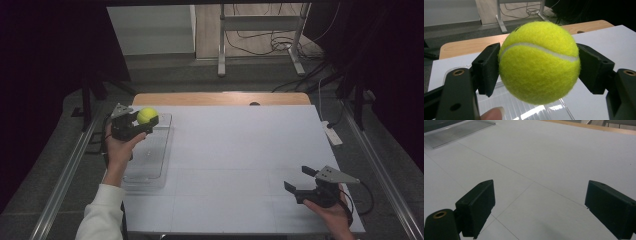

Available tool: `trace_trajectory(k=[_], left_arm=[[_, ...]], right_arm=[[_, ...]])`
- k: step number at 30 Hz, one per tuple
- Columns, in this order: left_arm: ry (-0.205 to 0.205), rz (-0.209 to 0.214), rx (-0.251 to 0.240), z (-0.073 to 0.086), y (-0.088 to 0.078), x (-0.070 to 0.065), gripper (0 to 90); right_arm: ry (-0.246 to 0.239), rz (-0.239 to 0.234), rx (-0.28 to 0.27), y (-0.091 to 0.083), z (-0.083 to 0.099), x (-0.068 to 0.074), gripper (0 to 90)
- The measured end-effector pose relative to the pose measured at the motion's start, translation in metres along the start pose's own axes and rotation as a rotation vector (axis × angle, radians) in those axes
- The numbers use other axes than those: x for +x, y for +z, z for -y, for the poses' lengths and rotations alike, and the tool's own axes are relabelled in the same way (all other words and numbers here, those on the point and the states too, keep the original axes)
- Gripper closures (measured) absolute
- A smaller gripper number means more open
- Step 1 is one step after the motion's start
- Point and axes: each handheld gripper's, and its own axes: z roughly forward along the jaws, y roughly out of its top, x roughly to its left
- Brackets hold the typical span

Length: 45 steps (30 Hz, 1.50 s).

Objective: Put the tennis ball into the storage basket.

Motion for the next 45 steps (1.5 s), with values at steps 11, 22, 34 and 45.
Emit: trace_trajectory(k=[11,22,34,45], left_arm=[[-0.003,-0.022,0.022,-0.005,0.008,0.004,27.0],[-0.025,-0.042,0.044,-0.009,0.013,0.013,27.0],[-0.032,-0.067,0.070,-0.011,0.017,0.019,26.9],[-0.043,-0.085,0.105,-0.010,0.024,0.027,26.9]], right_arm=[[0.002,0.003,-0.001,-0.001,0.000,0.000,9.6],[0.002,0.002,-0.001,-0.001,0.000,0.000,9.6],[0.002,0.003,-0.003,-0.001,-0.001,0.000,9.6],[0.004,0.000,-0.006,-0.001,-0.001,0.000,9.6]])
